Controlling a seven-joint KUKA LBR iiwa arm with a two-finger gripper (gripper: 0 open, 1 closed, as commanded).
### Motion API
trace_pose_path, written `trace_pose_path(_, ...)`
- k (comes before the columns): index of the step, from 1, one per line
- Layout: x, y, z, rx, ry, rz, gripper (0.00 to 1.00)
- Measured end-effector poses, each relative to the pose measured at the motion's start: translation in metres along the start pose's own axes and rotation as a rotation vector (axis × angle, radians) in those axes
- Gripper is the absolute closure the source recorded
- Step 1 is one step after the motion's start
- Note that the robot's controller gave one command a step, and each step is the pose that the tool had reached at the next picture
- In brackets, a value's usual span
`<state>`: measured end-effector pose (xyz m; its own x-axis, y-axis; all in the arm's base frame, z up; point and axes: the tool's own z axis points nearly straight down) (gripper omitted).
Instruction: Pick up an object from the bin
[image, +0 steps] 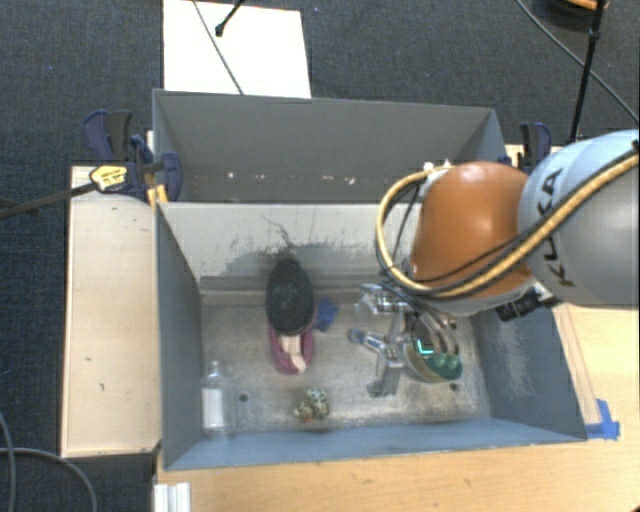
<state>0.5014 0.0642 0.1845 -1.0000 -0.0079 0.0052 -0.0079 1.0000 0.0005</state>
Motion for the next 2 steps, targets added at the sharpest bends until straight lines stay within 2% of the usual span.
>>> trace_pose_path(1, -0.087, 0.059, 0.011, -0.004, -0.012, 0.144, 0.00)
trace_pose_path(2, -0.010, 0.091, 0.046, 0.000, -0.005, -0.047, 0.00)
